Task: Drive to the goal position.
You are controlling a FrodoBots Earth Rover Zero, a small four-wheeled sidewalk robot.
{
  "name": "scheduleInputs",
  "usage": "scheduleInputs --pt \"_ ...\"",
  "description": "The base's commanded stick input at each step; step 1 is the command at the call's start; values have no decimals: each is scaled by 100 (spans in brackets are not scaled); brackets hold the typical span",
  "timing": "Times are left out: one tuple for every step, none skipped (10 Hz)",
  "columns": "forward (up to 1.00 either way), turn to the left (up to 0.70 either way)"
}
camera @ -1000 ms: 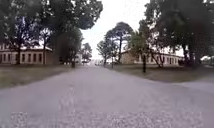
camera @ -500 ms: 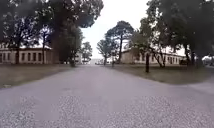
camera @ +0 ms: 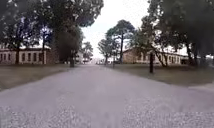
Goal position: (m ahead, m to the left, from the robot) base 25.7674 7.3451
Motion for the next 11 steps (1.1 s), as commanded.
scheduleInputs --pt "85 0" --pt "85 0" --pt "85 0" --pt "85 4" --pt "85 22" --pt "85 16" --pt "85 0" --pt "85 0" --pt "85 0" --pt "85 0" --pt "85 0"
